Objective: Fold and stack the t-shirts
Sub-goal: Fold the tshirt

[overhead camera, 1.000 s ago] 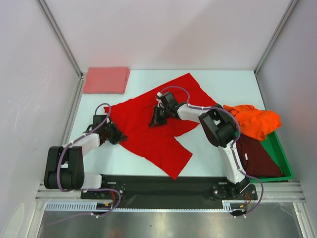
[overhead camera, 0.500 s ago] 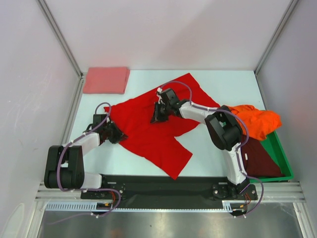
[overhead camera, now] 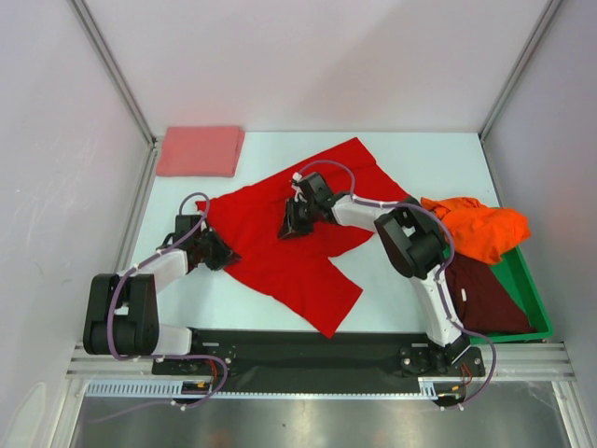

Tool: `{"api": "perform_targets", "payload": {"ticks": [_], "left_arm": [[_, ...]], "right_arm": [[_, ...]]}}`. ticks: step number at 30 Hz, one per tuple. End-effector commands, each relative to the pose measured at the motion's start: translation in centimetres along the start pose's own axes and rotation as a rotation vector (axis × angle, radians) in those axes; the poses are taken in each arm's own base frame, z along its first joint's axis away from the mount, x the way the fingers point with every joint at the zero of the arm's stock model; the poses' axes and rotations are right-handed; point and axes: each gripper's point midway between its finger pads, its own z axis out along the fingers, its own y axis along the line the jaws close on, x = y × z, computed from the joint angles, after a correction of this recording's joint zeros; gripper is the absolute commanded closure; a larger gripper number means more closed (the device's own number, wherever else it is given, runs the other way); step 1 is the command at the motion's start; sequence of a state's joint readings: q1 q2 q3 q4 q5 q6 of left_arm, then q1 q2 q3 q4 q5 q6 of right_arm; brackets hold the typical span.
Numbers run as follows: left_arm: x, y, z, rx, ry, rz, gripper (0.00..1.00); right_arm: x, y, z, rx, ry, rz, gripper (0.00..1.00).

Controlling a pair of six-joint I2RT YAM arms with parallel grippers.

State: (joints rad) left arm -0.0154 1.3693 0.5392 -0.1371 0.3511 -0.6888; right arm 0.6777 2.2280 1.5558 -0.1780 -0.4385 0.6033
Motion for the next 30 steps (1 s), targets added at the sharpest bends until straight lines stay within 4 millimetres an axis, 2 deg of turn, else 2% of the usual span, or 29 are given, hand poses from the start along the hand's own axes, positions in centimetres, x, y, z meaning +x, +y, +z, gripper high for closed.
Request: {"api": "perform_targets", "payload": {"ticks": [1,7,9,13,16,21,27,30], "left_arm": [[-1.4,-1.6,-0.4,0.046,-0.037,0.042,0.9],[-1.4,-1.7,-0.4,0.049,-0.038,0.042,0.9],[-1.5,-1.8,-0.5,0.051,-0.04,0.043,0.9],[-1.6,-1.8,-0.4,0.048,-0.042,0.046,0.89],[-1.3,-1.5,-0.4,0.04,-0.03,0.05,0.9],[-1.3,-1.4,-0.6,0.034,-0.032,0.059,0.89],[-1.2,-1.3,-0.5,0.032,-0.03,0.054,0.85],[-1.2,-1.3,-0.9,0.03,-0.042,0.052,0.8]], "right_arm": [[-0.4,0.6,1.1,-0.02,-0.009,-0.015,0.72],[-0.8,0.8,1.8,-0.026,-0.01,-0.012,0.71],[-1.0,0.9,1.7,-0.022,-0.015,-0.014,0.75],[-1.9,1.8,0.7,-0.029,-0.041,-0.039,0.94],[-2.4,2.6,-0.2,-0.032,-0.053,-0.051,1.0],[-2.4,4.0,-2.9,0.002,-0.064,-0.084,1.0],[-1.1,4.3,-3.3,0.013,-0.039,-0.077,1.0],[-0.7,4.5,-3.3,0.011,-0.03,-0.084,1.0]]}}
